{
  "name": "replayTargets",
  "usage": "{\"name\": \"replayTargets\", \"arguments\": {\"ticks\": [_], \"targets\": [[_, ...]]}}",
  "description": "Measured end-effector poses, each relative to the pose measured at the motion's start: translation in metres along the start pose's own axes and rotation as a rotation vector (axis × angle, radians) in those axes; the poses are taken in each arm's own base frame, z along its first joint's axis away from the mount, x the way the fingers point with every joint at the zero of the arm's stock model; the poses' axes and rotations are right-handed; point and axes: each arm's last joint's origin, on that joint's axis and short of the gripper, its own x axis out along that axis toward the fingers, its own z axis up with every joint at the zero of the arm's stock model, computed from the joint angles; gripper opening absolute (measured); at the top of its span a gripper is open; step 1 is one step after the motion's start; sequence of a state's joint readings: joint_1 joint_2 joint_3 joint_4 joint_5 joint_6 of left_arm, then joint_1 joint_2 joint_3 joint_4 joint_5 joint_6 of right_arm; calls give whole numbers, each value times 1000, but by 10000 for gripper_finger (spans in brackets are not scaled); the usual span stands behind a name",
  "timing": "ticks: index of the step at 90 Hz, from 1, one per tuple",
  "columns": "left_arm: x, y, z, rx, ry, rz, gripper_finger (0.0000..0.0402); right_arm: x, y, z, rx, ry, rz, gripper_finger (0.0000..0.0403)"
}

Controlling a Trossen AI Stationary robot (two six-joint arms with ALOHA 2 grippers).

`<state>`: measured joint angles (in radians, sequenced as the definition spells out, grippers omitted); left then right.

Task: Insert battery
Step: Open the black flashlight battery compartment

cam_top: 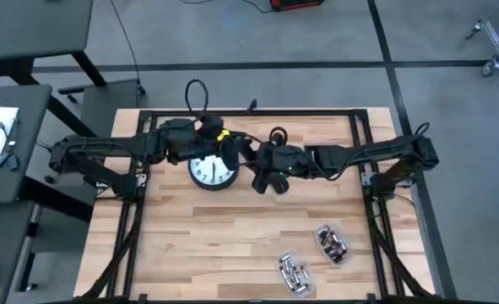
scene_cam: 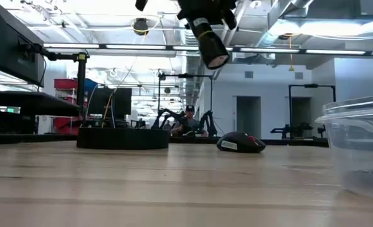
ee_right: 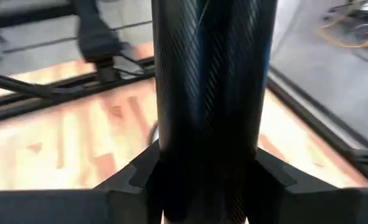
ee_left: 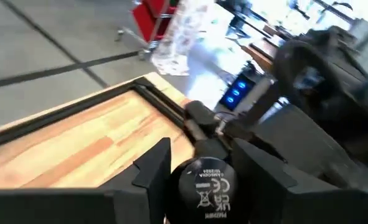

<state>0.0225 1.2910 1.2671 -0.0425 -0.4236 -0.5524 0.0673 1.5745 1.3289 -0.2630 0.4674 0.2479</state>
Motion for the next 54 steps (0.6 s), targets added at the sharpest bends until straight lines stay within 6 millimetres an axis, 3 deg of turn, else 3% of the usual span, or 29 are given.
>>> {"name": "replayTargets", "arguments": {"ticks": [27,44,54], "targets": [[5,2,-6,-10,43,-1,131,0,0,-5,-24,41,-10,139],[1,1,-4,160,79,-61,205,1,2,-11,-32,100,71,139],[0,0,-3,252,95,-109,222,0,3,-12,-37,114,109,139]]}}
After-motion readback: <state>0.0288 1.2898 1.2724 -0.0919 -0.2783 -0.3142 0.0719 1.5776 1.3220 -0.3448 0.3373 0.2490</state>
